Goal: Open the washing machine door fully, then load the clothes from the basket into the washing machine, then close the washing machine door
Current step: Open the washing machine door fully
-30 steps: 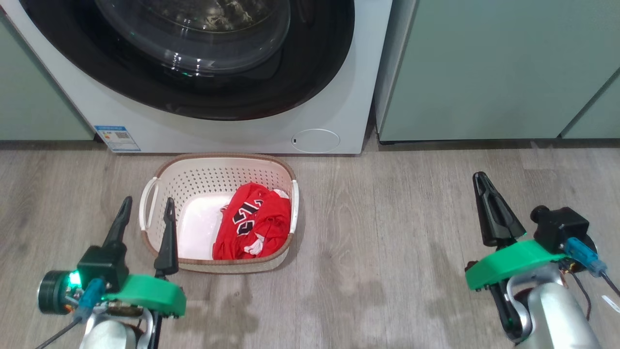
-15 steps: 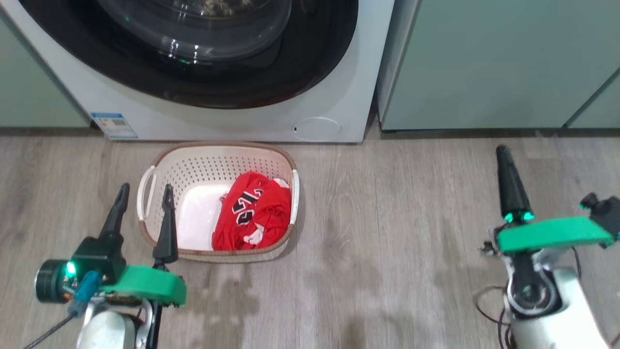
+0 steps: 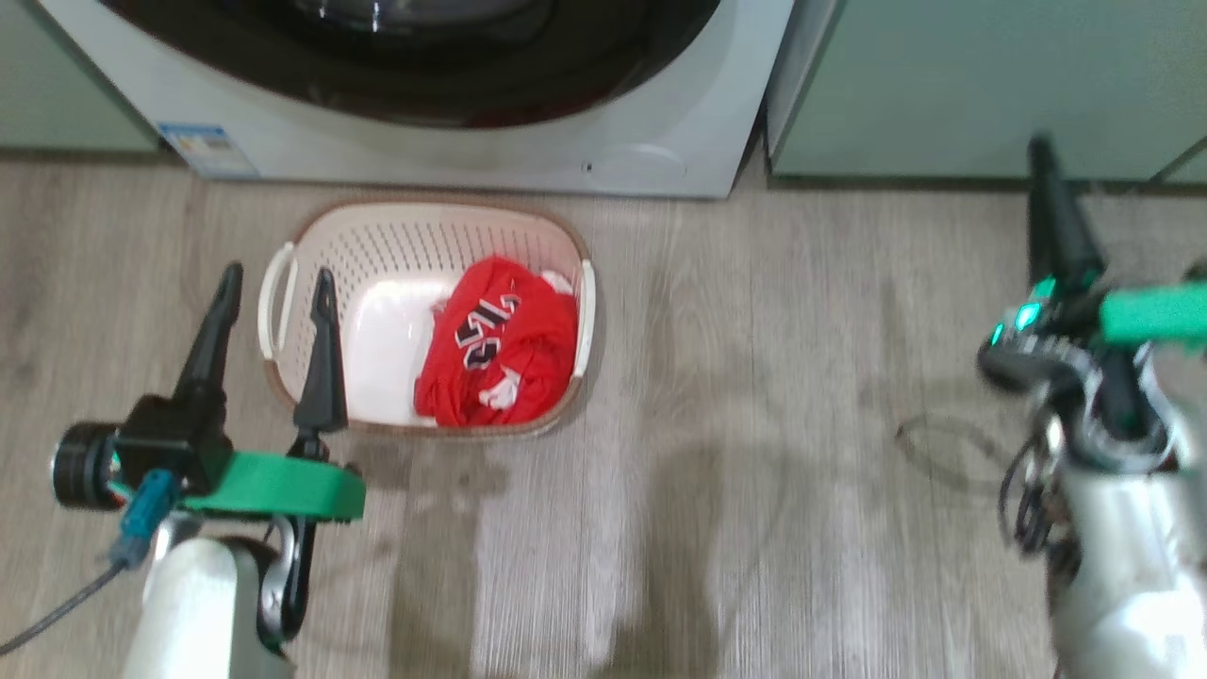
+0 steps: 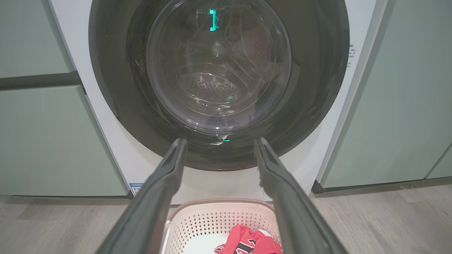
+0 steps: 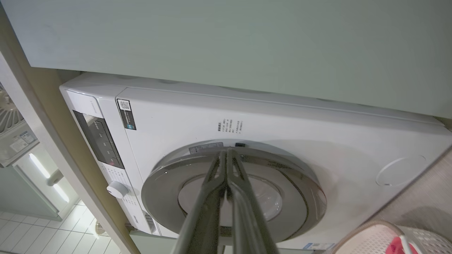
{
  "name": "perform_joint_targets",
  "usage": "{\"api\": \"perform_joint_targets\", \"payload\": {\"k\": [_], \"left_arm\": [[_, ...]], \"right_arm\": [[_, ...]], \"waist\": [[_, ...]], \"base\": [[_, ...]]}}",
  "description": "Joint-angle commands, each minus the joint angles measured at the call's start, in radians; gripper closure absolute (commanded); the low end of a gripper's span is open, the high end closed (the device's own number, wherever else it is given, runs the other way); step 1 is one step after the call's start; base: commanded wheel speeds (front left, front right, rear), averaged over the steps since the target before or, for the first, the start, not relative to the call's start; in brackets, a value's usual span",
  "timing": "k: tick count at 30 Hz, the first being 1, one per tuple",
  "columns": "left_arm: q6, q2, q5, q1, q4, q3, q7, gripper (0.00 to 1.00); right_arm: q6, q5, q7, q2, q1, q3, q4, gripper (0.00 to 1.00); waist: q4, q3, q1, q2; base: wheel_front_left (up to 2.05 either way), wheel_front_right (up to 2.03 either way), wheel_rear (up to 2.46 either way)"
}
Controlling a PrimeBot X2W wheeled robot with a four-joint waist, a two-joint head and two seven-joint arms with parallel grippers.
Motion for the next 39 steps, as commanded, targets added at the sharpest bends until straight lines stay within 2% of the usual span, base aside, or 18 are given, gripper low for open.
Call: {"api": "perform_joint_targets", "payload": {"k": [1, 11, 18, 27, 39], "left_arm": [[-0.007, 0.006, 0.007, -0.047, -0.044, 0.027, -0.009, 0.00], [-0.019, 0.008, 0.014, -0.146, -0.075, 0.026, -0.009, 0.00], [-0.021, -0.002, 0.016, -0.184, -0.089, 0.019, -0.009, 0.00], [-0.025, -0.017, 0.016, -0.201, -0.087, 0.000, -0.009, 0.00], [-0.027, -0.028, 0.012, -0.218, -0.086, -0.010, -0.009, 0.00]], "right_arm": [[0.000, 0.005, 0.014, -0.020, -0.077, 0.016, -0.015, 1.00], [0.000, 0.014, 0.074, -0.079, -0.383, 0.026, 0.113, 1.00], [0.000, 0.018, 0.144, -0.110, -0.555, 0.057, 0.195, 1.00], [0.000, -0.012, 0.226, -0.117, -0.700, 0.127, 0.280, 1.00], [0.000, -0.061, 0.261, -0.113, -0.850, 0.170, 0.432, 1.00]], "waist": [[0.011, 0.047, -0.0001, 0.0000], [0.053, 0.187, -0.0001, 0.0000], [0.081, 0.243, -0.0001, 0.0000], [0.106, 0.265, -0.0001, 0.0000], [0.135, 0.293, -0.0001, 0.0000]], "base": [[0.00, 0.00, 0.00], [0.00, 0.00, 0.00], [0.00, 0.00, 0.00], [0.00, 0.00, 0.00], [0.00, 0.00, 0.00]]}}
